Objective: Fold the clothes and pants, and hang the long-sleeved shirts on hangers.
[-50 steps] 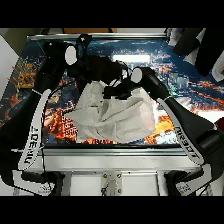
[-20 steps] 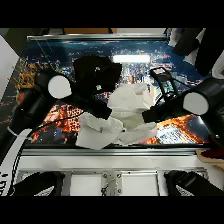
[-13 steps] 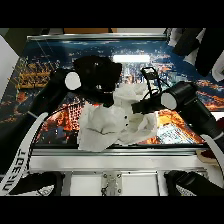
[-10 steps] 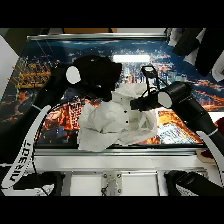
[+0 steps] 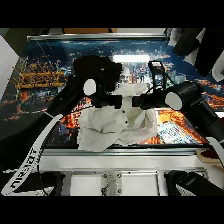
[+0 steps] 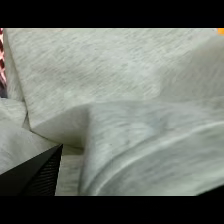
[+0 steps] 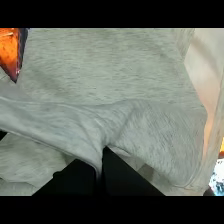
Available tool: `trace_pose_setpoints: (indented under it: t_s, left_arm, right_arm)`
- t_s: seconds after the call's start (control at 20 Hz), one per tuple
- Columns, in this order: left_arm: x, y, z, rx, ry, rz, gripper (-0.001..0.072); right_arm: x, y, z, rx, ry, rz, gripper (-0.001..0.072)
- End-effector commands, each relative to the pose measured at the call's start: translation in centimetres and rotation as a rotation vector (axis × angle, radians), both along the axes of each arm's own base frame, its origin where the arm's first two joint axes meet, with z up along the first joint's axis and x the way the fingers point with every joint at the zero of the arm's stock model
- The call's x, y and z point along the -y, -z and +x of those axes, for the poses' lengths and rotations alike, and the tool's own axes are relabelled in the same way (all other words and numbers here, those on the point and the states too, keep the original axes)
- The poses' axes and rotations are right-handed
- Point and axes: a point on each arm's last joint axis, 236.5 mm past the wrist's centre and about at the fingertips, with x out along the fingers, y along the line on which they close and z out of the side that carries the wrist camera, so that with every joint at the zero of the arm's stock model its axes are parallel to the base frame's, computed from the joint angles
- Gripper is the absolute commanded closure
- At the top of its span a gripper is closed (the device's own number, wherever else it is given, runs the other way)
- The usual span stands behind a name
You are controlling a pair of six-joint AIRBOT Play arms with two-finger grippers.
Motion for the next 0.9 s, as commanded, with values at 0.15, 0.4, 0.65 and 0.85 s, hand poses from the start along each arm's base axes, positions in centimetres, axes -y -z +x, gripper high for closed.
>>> trace_pose_setpoints:
  t_s: [0.15,0.4,0.65,0.85]
  left_arm:
    - [-1.1,2.9,-0.8,0.005,-0.069,0.110,0.0056]
    - [-1.6,5.5,-1.3,-0.040,-0.120,0.100,0.0112]
    - [-5.1,2.9,-0.4,0.020,-0.078,0.147,0.0690]
    - [-2.3,0.6,-5.1,-0.017,0.224,0.051,0.0691]
  right_arm:
    - [1.0,-2.1,-2.0,0.008,-0.002,0.008,0.0697]
    - [0.5,-2.1,-2.7,-0.014,-0.014,0.031,0.0697]
    - [2.6,-1.1,-2.3,-0.024,-0.094,-0.062,0.0699]
    - [6.0,3.6,0.4,-0.102,-0.050,-0.118,0.0698]
